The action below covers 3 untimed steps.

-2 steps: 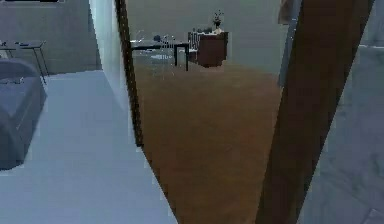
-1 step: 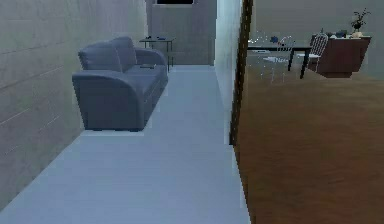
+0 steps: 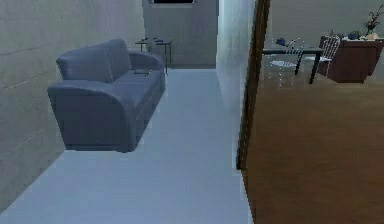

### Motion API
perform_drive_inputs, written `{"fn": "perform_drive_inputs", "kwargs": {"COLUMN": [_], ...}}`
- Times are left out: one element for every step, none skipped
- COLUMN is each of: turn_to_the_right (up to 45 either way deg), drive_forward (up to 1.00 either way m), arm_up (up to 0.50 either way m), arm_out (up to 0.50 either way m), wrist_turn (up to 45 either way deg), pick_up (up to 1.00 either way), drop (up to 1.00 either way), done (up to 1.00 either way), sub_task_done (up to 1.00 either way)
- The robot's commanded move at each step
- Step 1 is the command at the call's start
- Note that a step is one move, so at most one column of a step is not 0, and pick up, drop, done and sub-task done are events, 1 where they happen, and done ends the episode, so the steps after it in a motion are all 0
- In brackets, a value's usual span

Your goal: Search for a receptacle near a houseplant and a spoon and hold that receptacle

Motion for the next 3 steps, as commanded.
{"fn": "perform_drive_inputs", "kwargs": {"turn_to_the_right": [24.0, 0.0, 18.0], "drive_forward": [0.00, 0.40, 0.00], "arm_up": [0.00, 0.00, 0.00], "arm_out": [0.00, 0.00, 0.00], "wrist_turn": [0.0, 0.0, 0.0], "pick_up": [0.00, 0.00, 0.00], "drop": [0.00, 0.00, 0.00], "done": [0.00, 0.00, 0.00], "sub_task_done": [0.00, 0.00, 0.00]}}
